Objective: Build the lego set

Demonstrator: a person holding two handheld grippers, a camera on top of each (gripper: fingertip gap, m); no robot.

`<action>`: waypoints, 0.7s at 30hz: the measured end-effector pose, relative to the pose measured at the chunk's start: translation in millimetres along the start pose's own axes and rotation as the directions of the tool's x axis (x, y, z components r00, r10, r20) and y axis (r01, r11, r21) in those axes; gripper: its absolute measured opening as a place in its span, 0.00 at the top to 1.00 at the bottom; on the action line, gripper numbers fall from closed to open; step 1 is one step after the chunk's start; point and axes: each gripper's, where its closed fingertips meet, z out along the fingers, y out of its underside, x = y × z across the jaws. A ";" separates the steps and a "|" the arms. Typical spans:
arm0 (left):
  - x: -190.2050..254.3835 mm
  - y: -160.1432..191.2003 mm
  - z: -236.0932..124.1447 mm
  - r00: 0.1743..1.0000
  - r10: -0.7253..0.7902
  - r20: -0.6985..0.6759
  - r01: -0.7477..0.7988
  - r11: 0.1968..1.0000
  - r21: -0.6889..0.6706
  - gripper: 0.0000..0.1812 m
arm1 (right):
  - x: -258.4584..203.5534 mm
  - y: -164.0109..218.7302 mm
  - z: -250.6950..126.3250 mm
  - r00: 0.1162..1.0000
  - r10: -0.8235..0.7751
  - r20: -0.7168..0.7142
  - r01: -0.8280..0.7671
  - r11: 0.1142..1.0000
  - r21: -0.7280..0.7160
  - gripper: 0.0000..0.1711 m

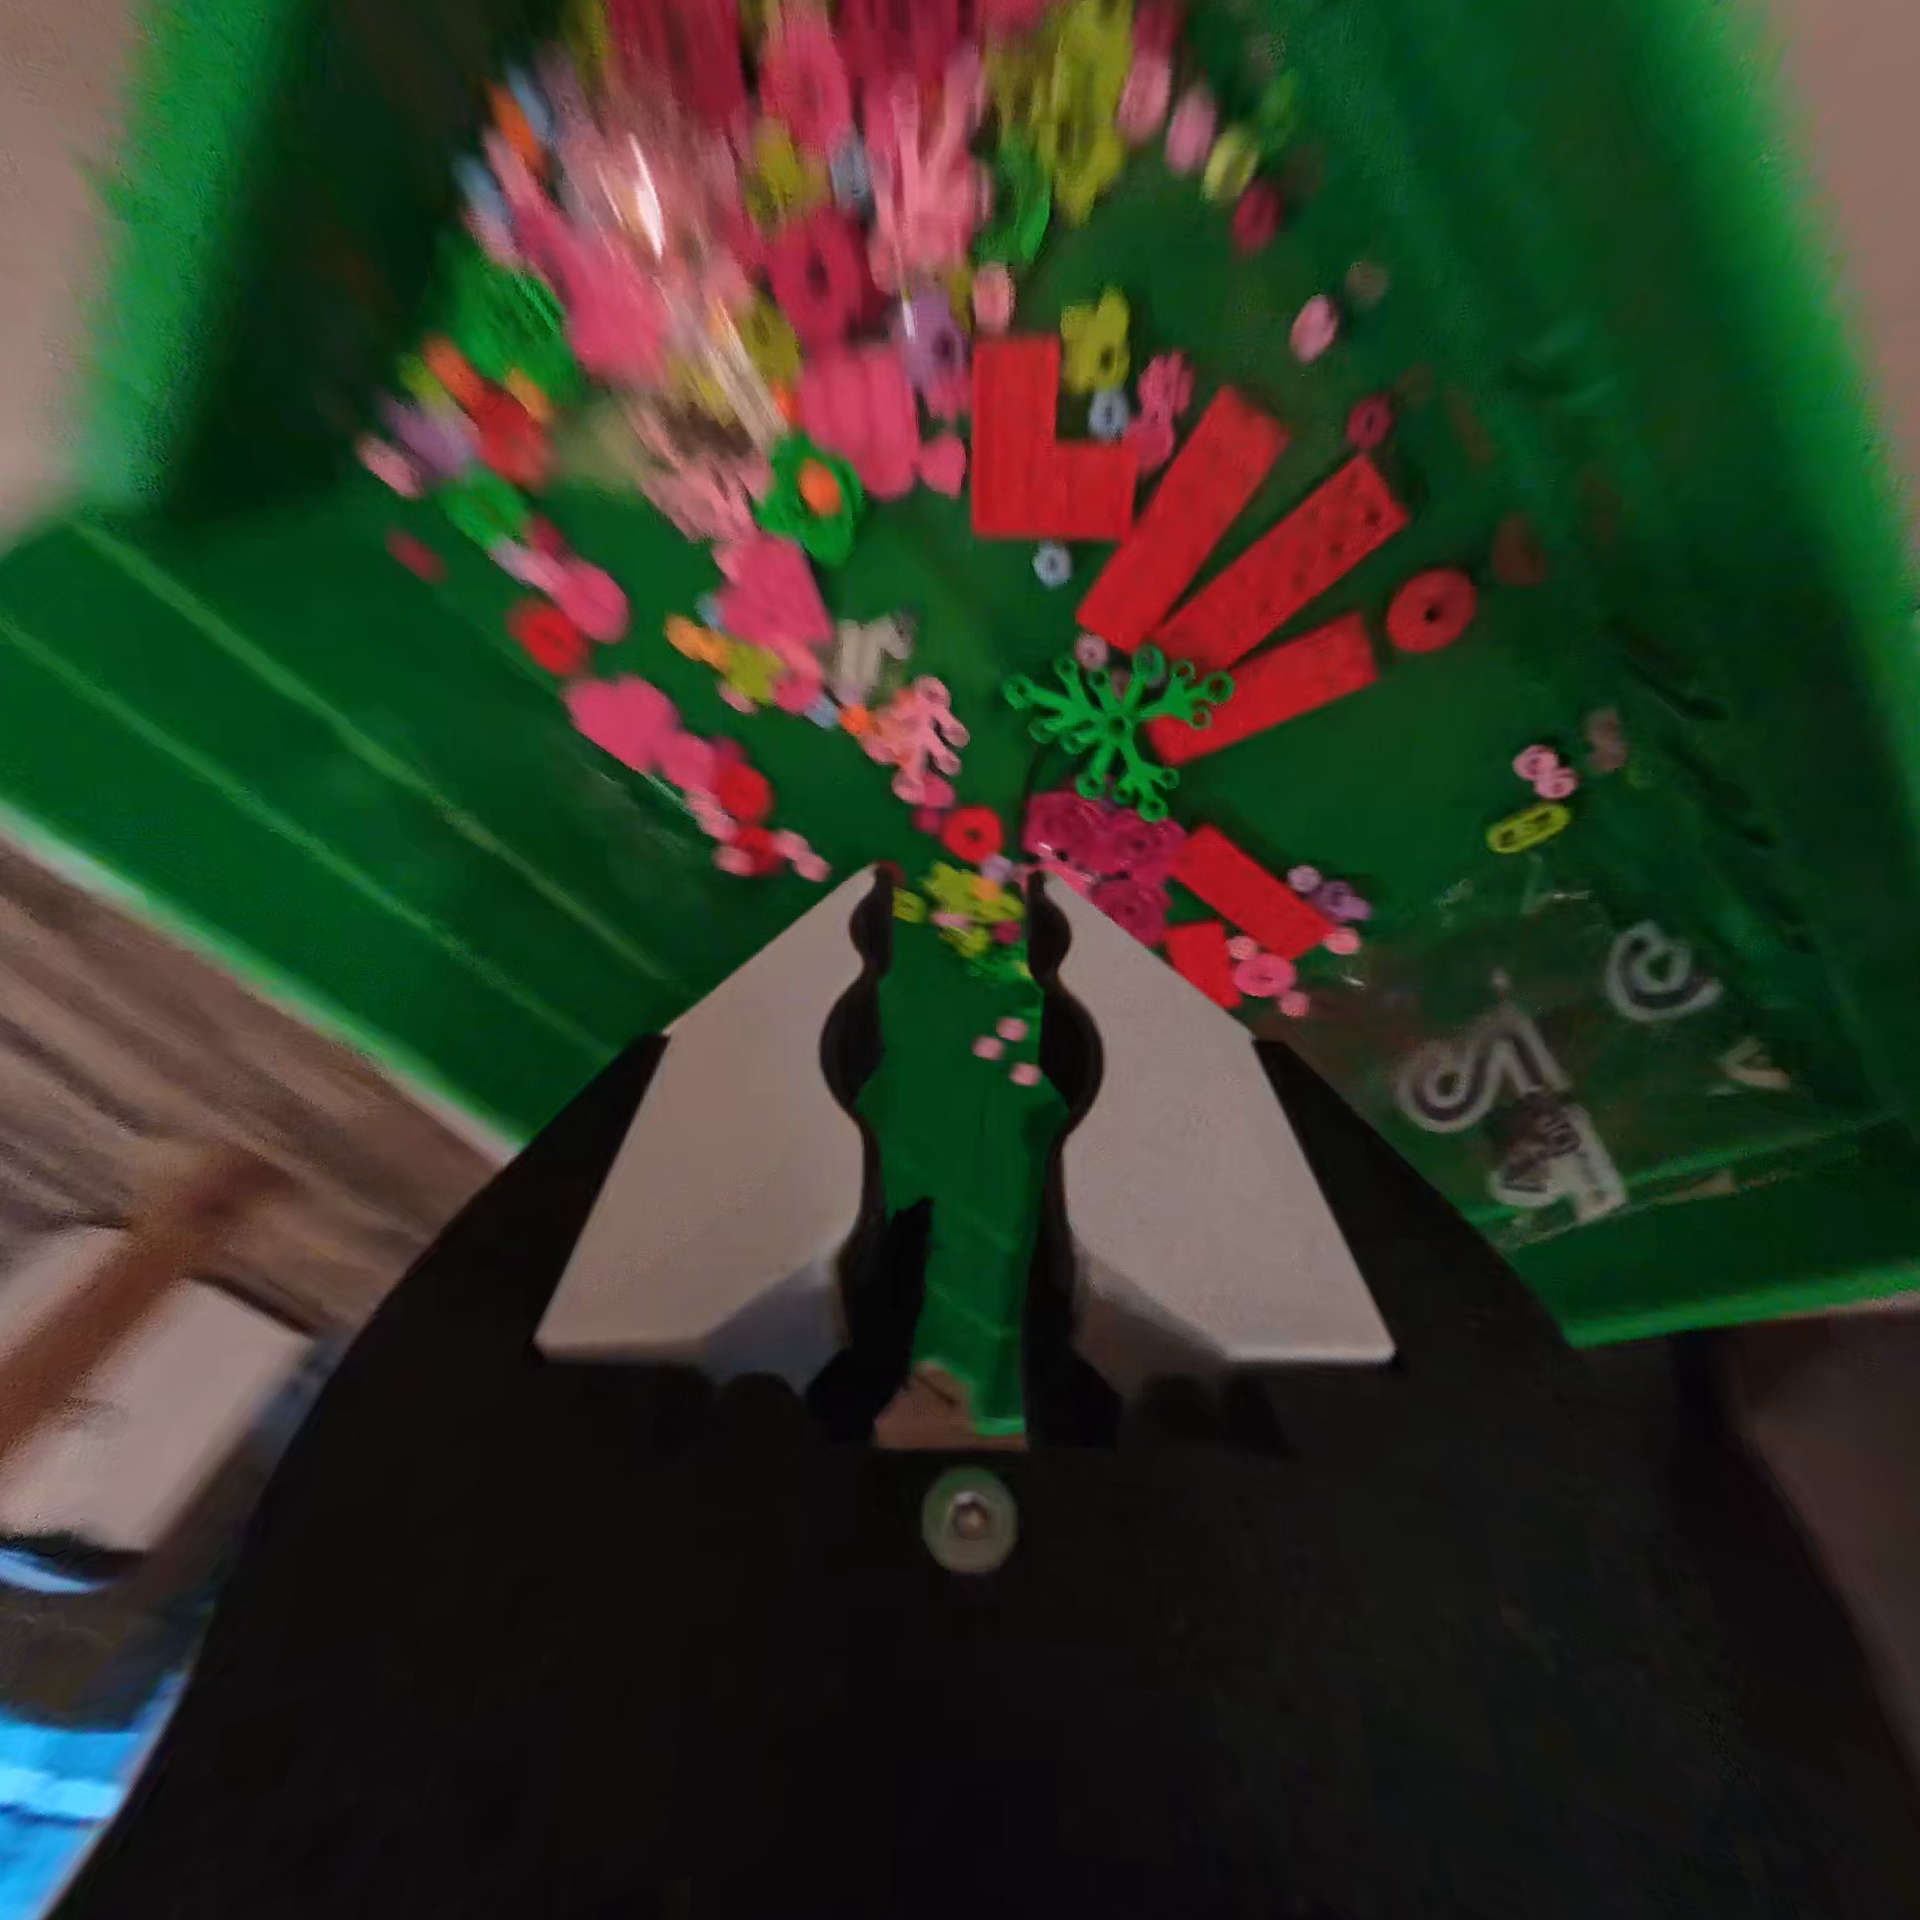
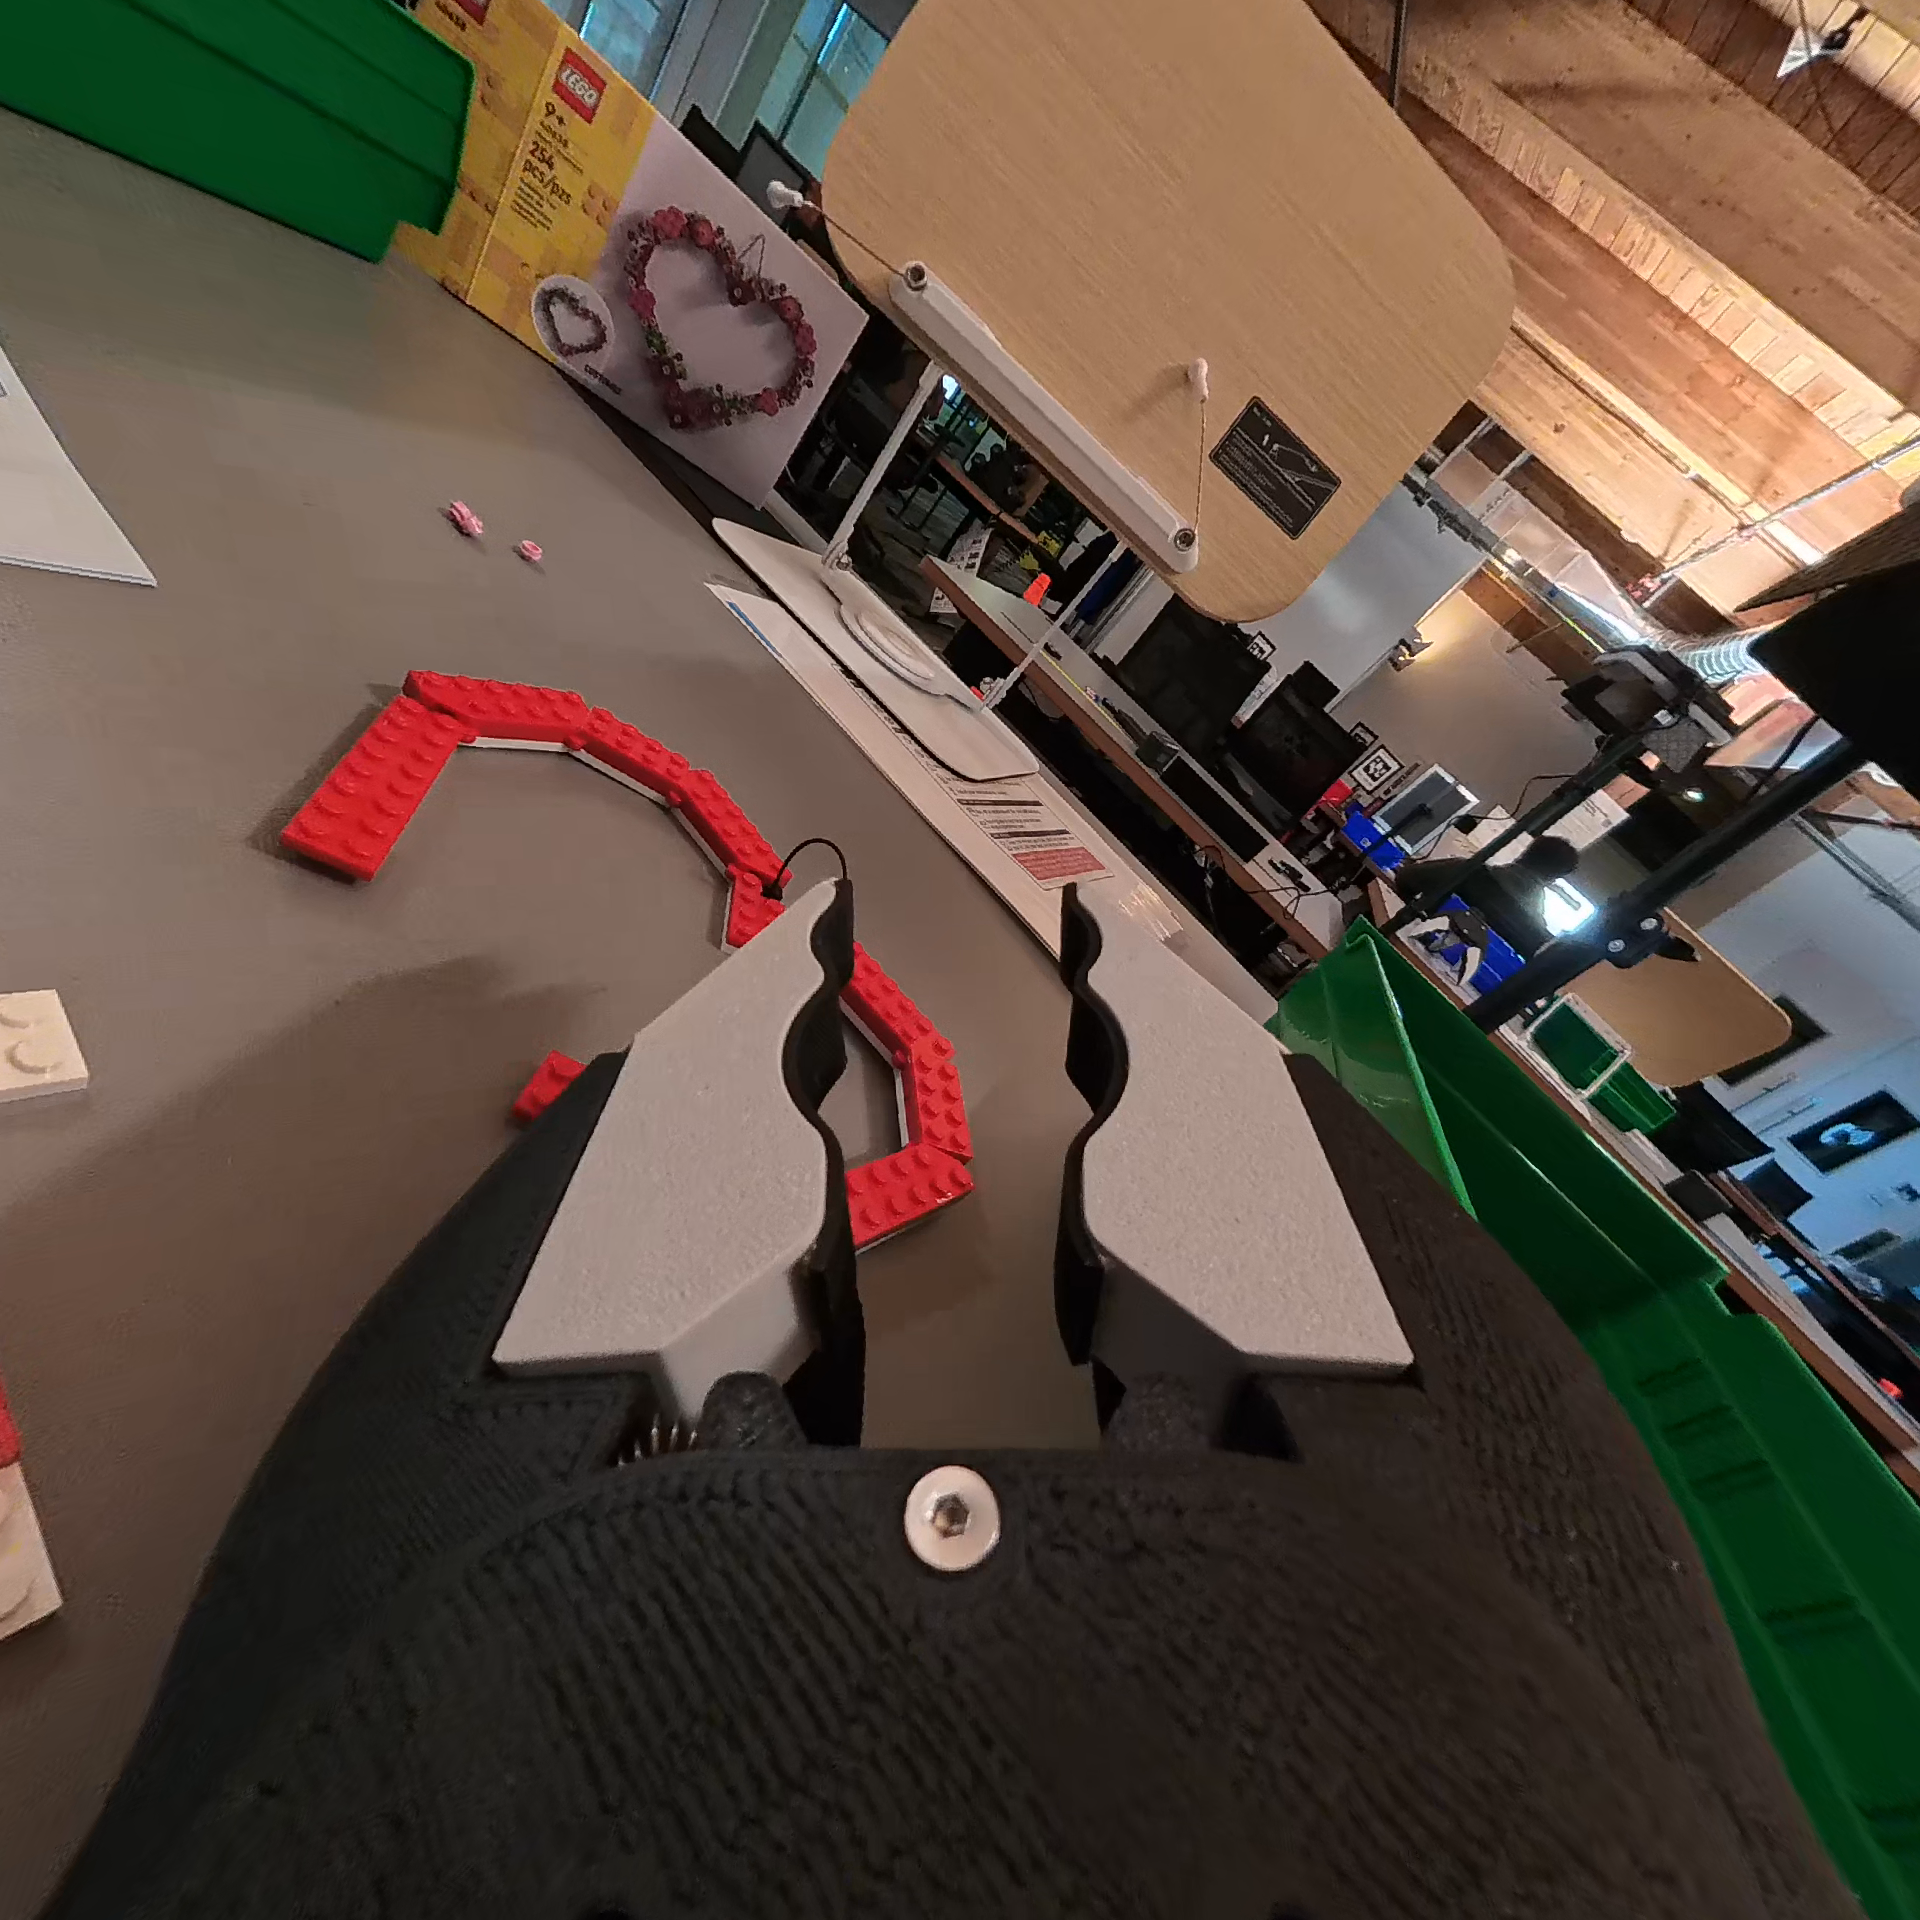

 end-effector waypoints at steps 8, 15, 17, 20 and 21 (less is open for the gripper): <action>-13.4 9.2 55.1 0.981 -0.189 -0.042 0.187 0.981 -0.054 0.89 | -1.7 1.8 0.9 1.000 -0.015 0.003 0.015 1.000 -0.013 0.78; -31.8 4.8 58.5 0.948 -0.317 -0.016 0.317 0.948 -0.040 0.89 | -2.1 2.4 1.3 1.000 -0.020 0.003 0.020 1.000 -0.018 0.78; -35.9 7.0 59.1 0.939 -0.345 -0.010 0.344 0.938 -0.047 0.92 | -2.1 2.4 1.3 1.000 -0.020 0.003 0.020 1.000 -0.018 0.78; -40.7 12.0 60.2 0.931 -0.363 0.017 0.364 0.930 -0.059 0.93 | -2.2 2.3 1.3 1.000 -0.020 0.004 0.020 1.000 -0.017 0.78; -42.7 14.0 60.8 0.931 -0.364 0.035 0.366 0.928 -0.065 0.94 | -2.3 2.3 1.3 1.000 -0.020 0.005 0.020 1.000 -0.017 0.78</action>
